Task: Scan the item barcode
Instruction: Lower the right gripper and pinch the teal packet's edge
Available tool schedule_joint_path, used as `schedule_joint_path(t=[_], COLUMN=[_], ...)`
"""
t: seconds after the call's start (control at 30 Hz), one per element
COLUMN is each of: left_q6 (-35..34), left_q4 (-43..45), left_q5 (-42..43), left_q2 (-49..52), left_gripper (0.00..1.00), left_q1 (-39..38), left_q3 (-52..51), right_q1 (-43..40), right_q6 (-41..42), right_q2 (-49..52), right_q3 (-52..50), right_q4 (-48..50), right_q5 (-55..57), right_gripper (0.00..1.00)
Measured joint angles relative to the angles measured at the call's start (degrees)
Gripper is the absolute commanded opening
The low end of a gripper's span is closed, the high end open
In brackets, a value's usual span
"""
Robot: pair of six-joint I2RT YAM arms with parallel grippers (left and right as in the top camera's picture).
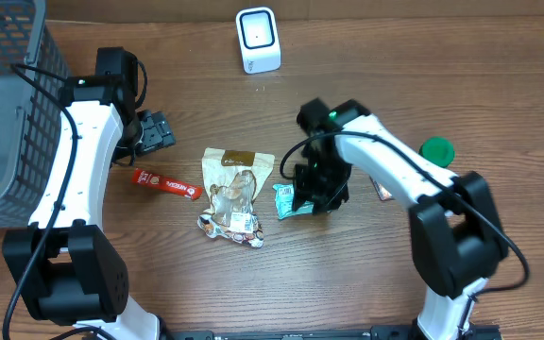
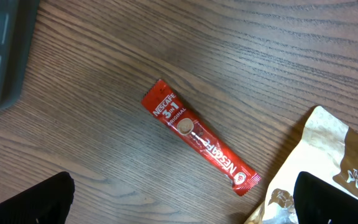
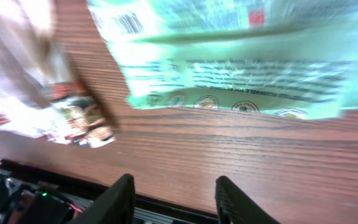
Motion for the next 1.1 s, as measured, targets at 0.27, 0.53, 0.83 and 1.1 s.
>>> schedule_joint_path(t=[0.27, 0.53, 0.83, 1.1], left_q6=[0.02, 0.02, 0.02, 0.02], left_q4=[0.02, 0.0, 0.02, 0.0], left_q5=[0.0, 0.0, 0.0, 0.0], left_q2=[0.0, 0.0, 0.0, 0.0], left_gripper=[1.0, 1.0, 1.0, 1.0], left_q1=[0.0, 0.0, 0.0, 0.0], left_q3=[0.0, 0.0, 0.0, 0.0], right_q1=[-4.11, -5.29, -5.27, -5.27], right_q6=[-0.57, -0.61, -0.66, -0.04], right_q2=[-3.17, -3.17, -3.17, -3.17], right_q3=[0.37, -5.31, -5.57, -5.57], right_q4=[2.67, 7.93, 12.87, 18.47], right_q5=[9.77, 11.47, 11.85, 12.0], right_gripper=[0.64, 0.65, 0.88, 1.0])
